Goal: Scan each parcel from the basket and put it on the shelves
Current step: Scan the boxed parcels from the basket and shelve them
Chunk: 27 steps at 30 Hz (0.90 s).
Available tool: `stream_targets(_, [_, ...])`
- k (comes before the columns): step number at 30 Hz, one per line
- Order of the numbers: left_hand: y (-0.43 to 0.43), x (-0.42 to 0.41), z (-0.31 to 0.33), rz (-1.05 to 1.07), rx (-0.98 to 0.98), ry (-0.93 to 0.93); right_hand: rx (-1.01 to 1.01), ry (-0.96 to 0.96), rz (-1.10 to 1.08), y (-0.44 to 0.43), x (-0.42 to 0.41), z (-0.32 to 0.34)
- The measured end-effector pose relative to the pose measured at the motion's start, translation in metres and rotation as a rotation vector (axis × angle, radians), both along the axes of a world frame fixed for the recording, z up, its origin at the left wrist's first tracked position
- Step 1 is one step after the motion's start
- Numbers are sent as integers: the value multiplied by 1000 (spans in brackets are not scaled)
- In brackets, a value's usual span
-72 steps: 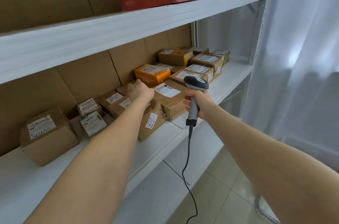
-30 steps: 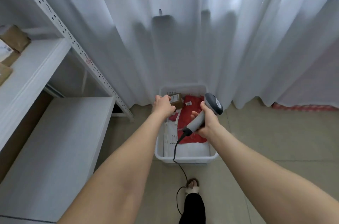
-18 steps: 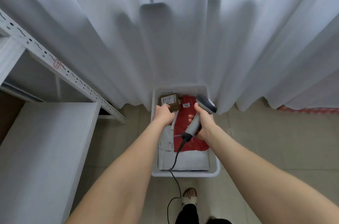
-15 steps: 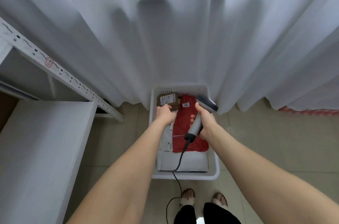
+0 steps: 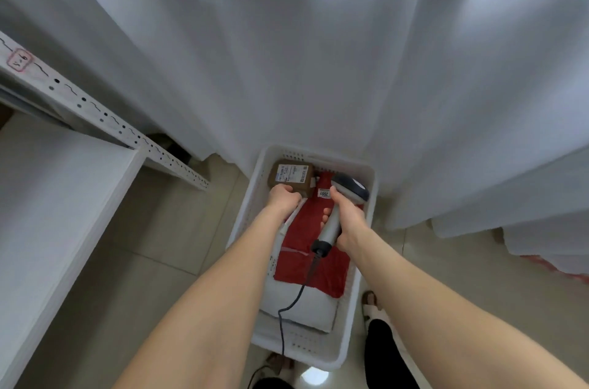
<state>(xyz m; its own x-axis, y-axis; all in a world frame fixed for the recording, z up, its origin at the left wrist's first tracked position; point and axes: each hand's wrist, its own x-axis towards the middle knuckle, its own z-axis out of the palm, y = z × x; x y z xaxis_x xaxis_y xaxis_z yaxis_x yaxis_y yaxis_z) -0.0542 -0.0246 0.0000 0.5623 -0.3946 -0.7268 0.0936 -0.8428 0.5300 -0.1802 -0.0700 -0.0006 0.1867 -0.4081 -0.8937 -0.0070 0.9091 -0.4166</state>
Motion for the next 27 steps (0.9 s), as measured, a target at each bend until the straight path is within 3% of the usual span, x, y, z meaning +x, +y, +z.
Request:
stream_targets(13, [-50,1,-198,530,-103,221,28,-21,82,-76,17,-170])
stream_targets(20, [-71,25,-332,703,-212,320,-30,0,127,-96,36,-292])
stream_targets(27, [-105,45,-407,879,-400,474,-63,-6,178,-111,60,-369])
